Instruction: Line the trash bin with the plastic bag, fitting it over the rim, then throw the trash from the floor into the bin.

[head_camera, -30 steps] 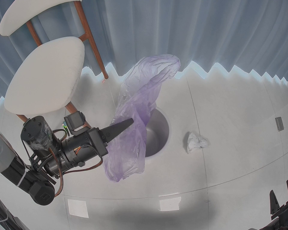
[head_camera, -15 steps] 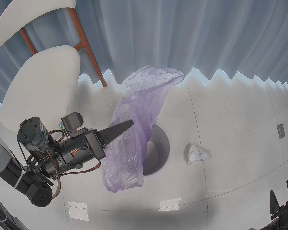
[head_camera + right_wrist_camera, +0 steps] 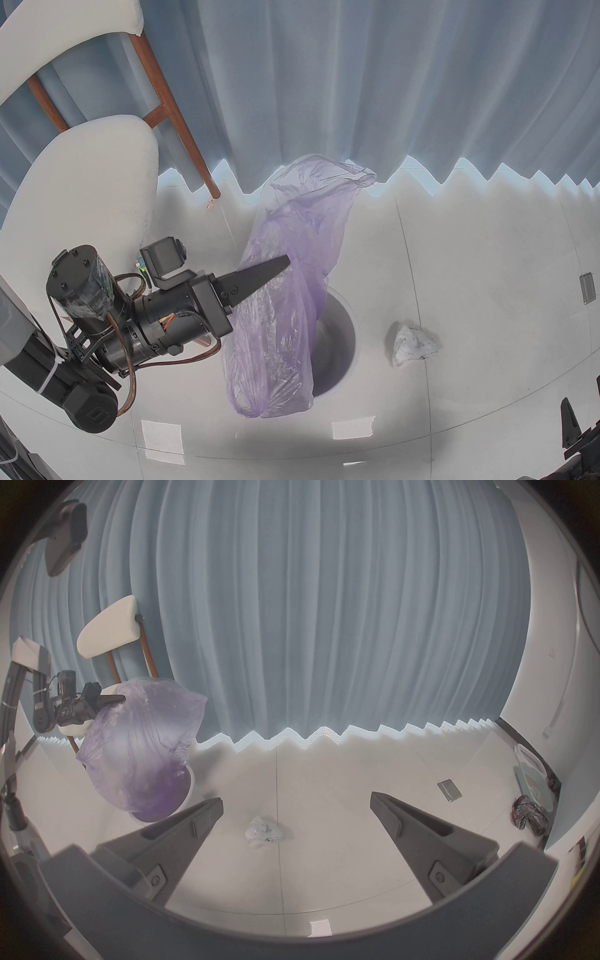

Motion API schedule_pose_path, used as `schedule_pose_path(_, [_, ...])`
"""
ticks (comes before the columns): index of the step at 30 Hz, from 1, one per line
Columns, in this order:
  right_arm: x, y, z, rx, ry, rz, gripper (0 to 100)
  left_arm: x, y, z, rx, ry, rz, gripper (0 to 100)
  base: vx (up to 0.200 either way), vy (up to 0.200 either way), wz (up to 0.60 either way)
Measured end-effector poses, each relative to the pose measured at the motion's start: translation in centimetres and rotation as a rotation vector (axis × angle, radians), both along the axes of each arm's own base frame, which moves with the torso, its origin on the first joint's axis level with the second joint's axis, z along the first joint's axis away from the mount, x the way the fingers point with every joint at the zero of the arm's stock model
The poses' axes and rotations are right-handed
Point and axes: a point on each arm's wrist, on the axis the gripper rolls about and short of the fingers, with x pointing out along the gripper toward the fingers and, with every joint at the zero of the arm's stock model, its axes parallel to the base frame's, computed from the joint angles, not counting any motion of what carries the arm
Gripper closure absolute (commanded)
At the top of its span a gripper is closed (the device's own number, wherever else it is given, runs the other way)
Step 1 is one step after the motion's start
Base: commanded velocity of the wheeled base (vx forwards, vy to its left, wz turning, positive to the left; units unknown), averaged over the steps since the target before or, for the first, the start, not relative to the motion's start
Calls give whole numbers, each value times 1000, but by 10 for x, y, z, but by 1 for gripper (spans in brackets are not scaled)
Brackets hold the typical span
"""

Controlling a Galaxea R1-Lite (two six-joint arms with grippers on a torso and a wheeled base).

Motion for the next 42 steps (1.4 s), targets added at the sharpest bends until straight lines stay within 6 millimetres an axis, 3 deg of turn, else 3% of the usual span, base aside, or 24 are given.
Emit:
schedule_pose_path(9, [0, 0, 0, 17, -4, 3, 0, -2, -2, -9, 58, -38, 9, 100, 0, 0, 0])
schedule_pose_path(22, [-1, 0, 5, 43, -31, 11, 0, -4, -2, -6, 55, -56, 3, 100, 0, 0, 0])
schedule_pose_path(25, [-4, 0, 22, 92, -88, 27, 0, -4, -2, -5, 54, -58, 3, 100, 0, 0, 0])
schedule_pose_path(30, [-10, 0, 70, 292, -166, 100, 0, -4, -2, -5, 54, -57, 3, 100, 0, 0, 0])
schedule_pose_path(36, [19, 2, 100, 539, -31, 184, 0, -5, -2, -6, 57, -61, 2, 100, 0, 0, 0])
schedule_pose_path(42, [70, 8, 108, 575, 151, 215, 0, -7, -2, -5, 64, -77, 2, 100, 0, 0, 0])
